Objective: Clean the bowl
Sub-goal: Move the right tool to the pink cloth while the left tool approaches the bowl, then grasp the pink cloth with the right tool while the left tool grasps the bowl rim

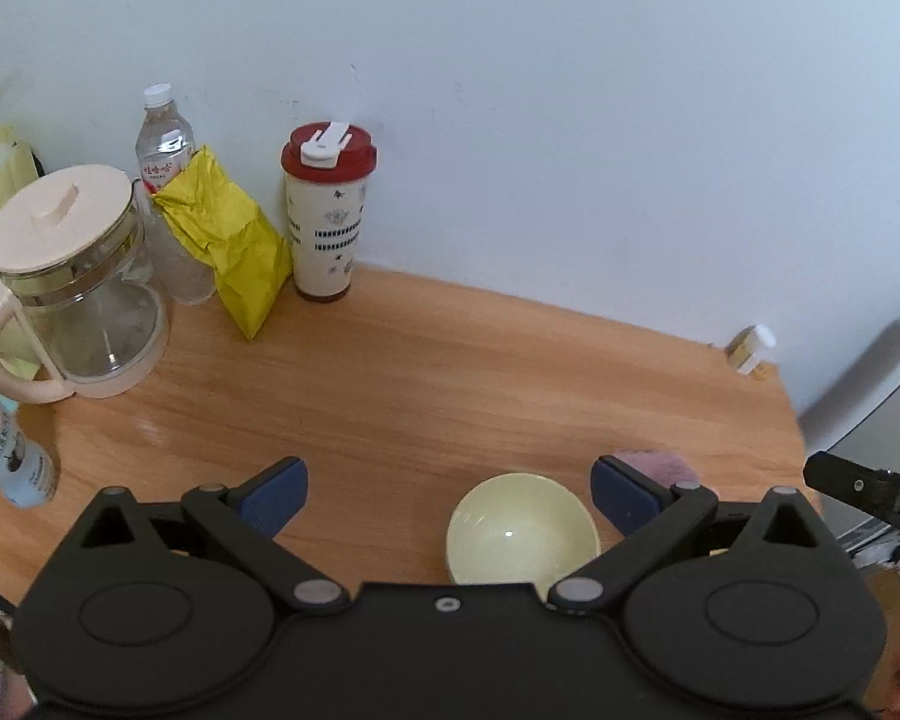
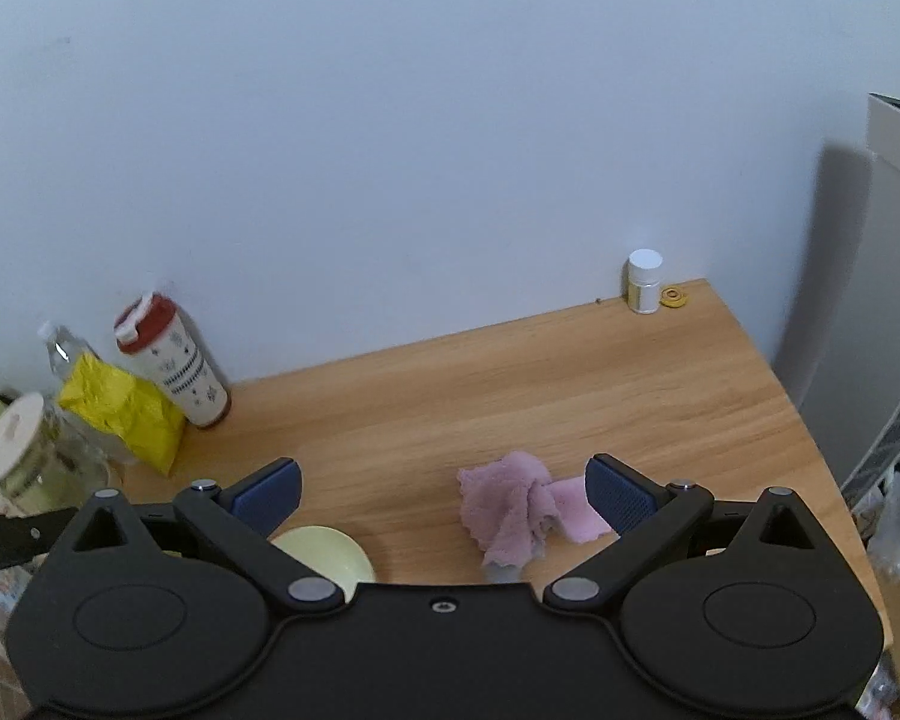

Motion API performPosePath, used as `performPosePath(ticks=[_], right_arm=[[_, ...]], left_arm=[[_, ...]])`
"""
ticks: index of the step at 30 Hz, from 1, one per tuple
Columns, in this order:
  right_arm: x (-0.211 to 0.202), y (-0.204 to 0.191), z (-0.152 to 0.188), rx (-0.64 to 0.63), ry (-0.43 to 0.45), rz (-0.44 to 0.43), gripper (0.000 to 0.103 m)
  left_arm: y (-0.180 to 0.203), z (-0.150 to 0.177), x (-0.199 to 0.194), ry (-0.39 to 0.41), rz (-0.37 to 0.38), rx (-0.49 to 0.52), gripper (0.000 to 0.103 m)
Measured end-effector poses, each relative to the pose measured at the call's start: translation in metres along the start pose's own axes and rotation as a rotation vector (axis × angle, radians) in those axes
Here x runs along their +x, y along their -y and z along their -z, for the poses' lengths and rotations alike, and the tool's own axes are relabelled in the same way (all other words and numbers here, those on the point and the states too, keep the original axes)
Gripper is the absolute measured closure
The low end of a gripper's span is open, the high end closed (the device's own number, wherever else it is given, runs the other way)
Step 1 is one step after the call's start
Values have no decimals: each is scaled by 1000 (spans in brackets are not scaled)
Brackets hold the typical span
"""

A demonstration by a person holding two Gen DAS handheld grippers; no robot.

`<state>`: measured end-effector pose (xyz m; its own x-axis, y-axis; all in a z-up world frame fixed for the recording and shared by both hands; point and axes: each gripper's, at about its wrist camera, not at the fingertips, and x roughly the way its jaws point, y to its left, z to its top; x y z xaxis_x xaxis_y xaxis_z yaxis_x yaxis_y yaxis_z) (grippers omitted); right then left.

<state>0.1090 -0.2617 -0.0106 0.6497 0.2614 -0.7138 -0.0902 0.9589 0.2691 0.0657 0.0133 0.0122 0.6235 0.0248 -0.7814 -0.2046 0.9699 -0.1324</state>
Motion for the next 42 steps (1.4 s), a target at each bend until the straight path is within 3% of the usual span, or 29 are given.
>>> performPosePath(ticks=[2, 4, 8, 13, 15, 20, 23, 26, 30, 33, 38, 42], right_arm=[[12, 7, -3, -28, -29, -23, 1], [23, 9, -5, -92, -44, 20, 1], [42, 17, -8, -199, -37, 52, 1], [69, 43, -16, -100, -154, -59, 7], [77, 48, -14, -128, -175, -80, 7], [87, 50, -4, -214, -224, -124, 7], [88, 50, 1, -264, -217, -133, 15], [94, 53, 0, -268, -208, -140, 17], [110, 56, -1, -291, -219, -96, 25], [127, 57, -3, -264, -269, -114, 28], [151, 53, -2, -282, -287, -112, 28], [169, 57, 2, -254, -304, -108, 28]], left_arm=[[10, -1, 5, 20, -64, 5, 0], [20, -2, 11, 42, -123, 14, 0], [36, -1, 20, 28, -178, -23, 0], [57, 11, 24, -21, -236, -20, 0], [64, 15, 17, -6, -248, -41, 0], [75, 26, 14, -34, -211, -71, 0], [80, 29, 20, -65, -210, -60, 0], [75, 27, 27, -102, -108, -103, 0], [75, 25, 41, -155, -78, -82, 0], [73, 24, 51, -188, -45, -98, 0], [67, 22, 81, -288, -34, -32, 1], [57, 26, 101, -309, -32, 10, 0]])
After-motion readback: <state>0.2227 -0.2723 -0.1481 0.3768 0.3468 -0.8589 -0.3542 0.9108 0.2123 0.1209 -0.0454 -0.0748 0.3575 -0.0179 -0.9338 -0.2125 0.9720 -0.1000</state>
